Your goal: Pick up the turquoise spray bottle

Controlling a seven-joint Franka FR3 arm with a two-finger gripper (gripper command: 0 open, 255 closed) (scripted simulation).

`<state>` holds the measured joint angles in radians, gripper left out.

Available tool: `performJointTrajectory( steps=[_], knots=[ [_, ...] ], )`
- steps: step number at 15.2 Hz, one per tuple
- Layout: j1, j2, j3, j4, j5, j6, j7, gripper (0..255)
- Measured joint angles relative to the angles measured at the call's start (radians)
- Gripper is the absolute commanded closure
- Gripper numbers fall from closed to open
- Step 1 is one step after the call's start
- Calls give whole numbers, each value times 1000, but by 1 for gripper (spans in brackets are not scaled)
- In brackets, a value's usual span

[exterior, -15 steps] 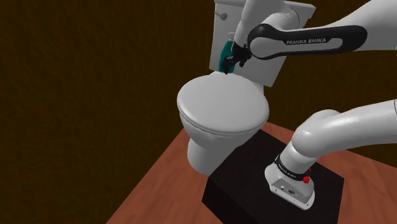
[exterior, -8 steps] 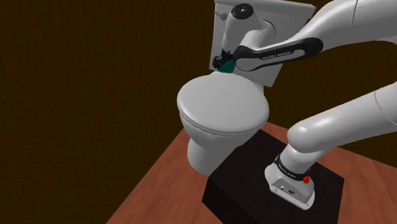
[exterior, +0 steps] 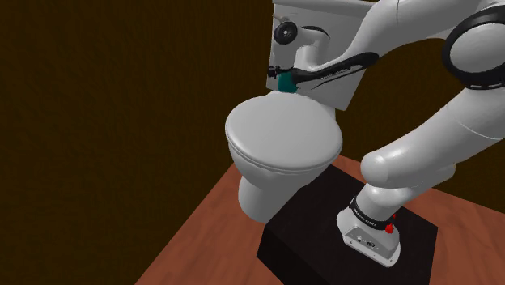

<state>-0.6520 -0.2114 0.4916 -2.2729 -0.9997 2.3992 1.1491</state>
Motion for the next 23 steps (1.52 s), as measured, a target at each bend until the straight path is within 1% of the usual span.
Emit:
performJointTrajectory(
  steps=[2, 5, 8, 10, 13, 19, 20, 23],
  knots=[
    [-30, 65, 29, 59, -114, -46, 118, 0],
    [-58, 160, 46, 153, -264, -125, 257, 0],
    [-64, 254, 47, 238, -400, -213, 381, 0],
    [-60, 315, 42, 305, -472, -277, 439, 0],
    [-56, 348, 35, 329, -521, -310, 487, 0],
    [-48, 392, 30, 310, -575, -324, 557, 0],
    [-47, 393, 30, 309, -577, -326, 560, 255],
    [-46, 392, 30, 311, -580, -329, 563, 255]
  ],
)
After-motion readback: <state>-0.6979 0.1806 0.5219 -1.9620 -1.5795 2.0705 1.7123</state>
